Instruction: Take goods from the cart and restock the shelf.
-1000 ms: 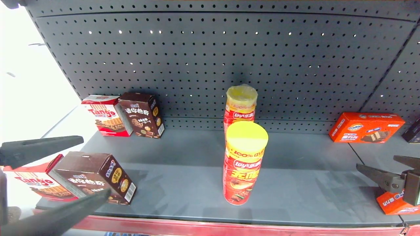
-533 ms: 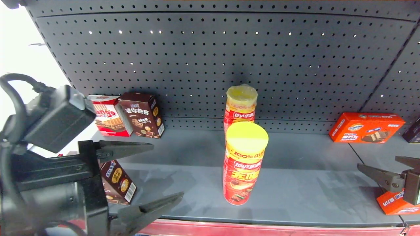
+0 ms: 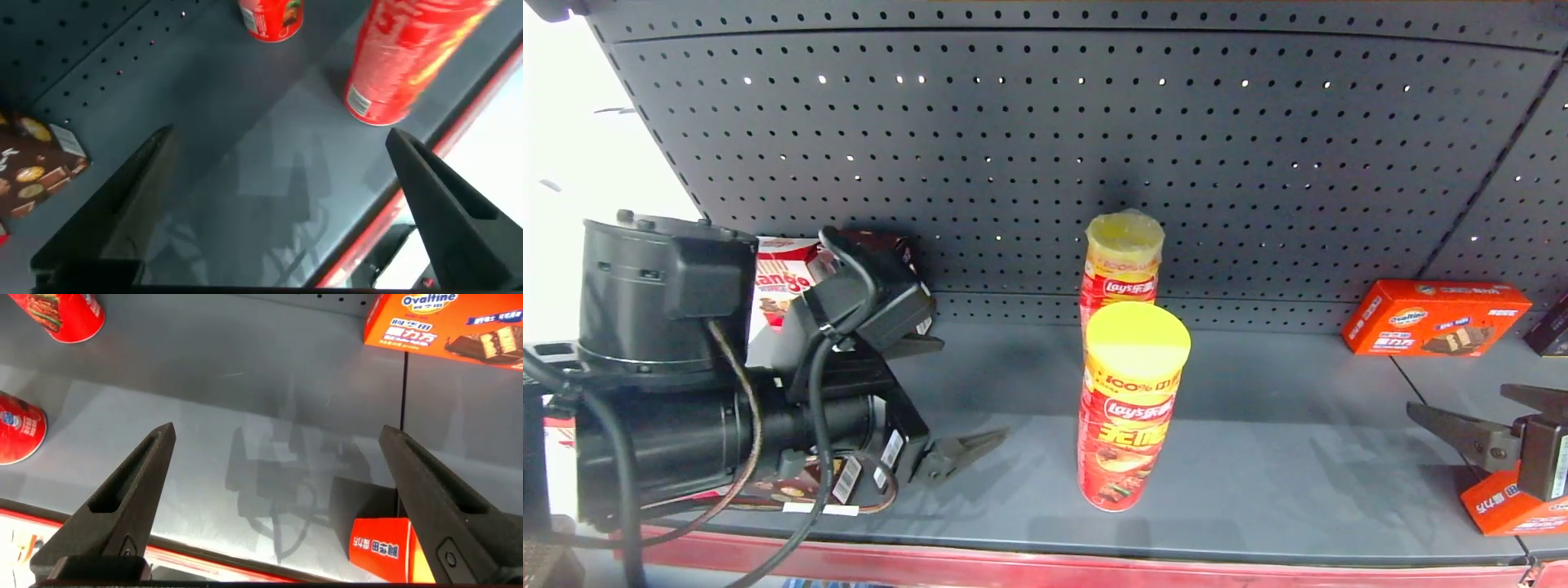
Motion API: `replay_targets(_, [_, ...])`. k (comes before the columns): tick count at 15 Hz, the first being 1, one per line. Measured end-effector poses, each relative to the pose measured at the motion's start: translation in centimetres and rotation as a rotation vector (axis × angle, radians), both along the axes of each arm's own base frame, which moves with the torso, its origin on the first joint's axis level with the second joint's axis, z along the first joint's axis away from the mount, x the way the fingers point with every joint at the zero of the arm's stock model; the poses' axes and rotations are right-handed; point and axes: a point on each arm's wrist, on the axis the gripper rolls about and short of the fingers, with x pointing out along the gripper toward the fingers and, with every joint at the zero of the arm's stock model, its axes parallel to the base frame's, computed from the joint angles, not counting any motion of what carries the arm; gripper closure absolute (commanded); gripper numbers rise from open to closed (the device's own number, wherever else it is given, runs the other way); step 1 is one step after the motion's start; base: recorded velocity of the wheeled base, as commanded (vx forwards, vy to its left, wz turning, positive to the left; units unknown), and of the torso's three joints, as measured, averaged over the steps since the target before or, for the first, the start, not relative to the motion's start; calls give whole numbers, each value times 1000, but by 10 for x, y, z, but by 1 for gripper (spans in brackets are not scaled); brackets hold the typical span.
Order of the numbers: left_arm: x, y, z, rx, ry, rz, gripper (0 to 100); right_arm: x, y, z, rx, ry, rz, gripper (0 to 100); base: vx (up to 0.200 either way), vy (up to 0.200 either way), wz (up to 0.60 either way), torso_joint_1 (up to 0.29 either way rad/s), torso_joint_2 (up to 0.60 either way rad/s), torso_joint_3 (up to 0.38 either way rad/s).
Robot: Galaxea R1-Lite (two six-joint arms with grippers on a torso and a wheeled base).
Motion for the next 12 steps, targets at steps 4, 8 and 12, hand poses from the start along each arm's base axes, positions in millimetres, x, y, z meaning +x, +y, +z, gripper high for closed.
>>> replay_targets(4, [20,-11,-3,12,11,10,0,2,0,-2,-2,10,-5,0,0,0,0,0,0,0])
replay_targets(8, [35,-25,-4,15,14,-1,0,2,-1,-3,-3,14,-12,0,0,0,0,0,0,0])
replay_targets(12, [38,-35,-6,19,18,-25,0,2,-1,-4,-4,19,-13,0,0,0,0,0,0,0])
